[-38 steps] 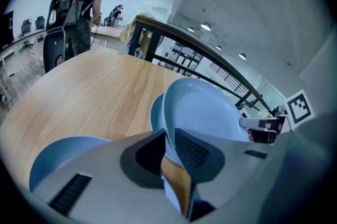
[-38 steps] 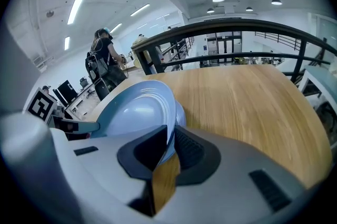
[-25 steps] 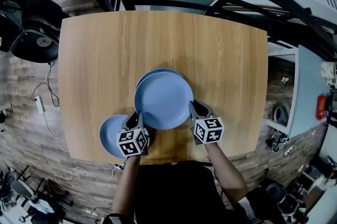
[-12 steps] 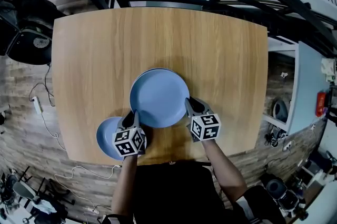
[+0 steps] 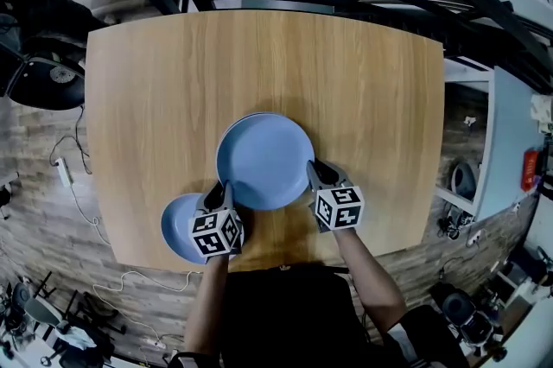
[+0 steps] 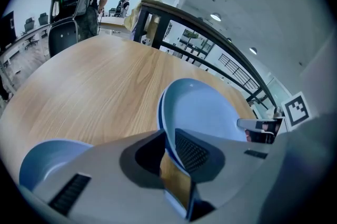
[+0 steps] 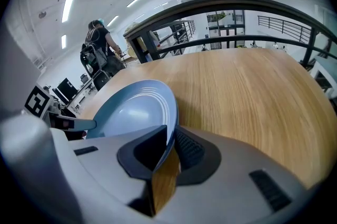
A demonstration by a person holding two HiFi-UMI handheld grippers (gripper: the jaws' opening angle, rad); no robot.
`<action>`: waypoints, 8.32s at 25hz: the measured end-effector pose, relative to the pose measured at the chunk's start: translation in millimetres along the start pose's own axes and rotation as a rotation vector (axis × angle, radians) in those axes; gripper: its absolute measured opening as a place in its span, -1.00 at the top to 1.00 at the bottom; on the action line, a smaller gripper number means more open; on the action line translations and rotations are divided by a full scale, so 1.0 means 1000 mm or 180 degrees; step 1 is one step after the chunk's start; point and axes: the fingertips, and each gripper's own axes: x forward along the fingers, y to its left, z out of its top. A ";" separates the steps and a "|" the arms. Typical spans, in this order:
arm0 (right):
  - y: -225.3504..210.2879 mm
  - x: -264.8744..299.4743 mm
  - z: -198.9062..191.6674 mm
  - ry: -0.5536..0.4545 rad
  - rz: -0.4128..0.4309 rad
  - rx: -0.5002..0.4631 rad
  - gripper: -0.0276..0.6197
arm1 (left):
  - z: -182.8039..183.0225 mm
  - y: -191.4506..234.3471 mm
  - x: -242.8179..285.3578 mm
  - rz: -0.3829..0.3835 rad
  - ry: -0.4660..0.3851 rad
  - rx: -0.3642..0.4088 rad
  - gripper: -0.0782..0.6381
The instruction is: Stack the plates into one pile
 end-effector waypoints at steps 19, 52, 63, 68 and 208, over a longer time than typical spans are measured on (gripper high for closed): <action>0.000 0.005 -0.001 0.0002 -0.0031 -0.0136 0.67 | -0.001 -0.001 0.001 0.0121 -0.0065 0.0124 0.57; 0.013 -0.031 0.014 -0.0348 0.0087 -0.0166 0.71 | 0.009 -0.019 -0.043 0.0178 -0.0348 0.0260 0.49; 0.031 -0.075 0.021 -0.0681 0.0253 -0.0262 0.78 | 0.010 -0.048 -0.083 0.0060 -0.0732 0.0229 0.70; 0.045 -0.091 0.022 -0.0807 0.0393 -0.0329 0.79 | 0.005 -0.059 -0.102 0.0085 -0.0847 0.0294 0.72; 0.238 -0.050 -0.153 -0.0362 -0.0068 -0.0125 0.70 | -0.127 0.180 -0.182 -0.0202 -0.0375 0.0089 0.53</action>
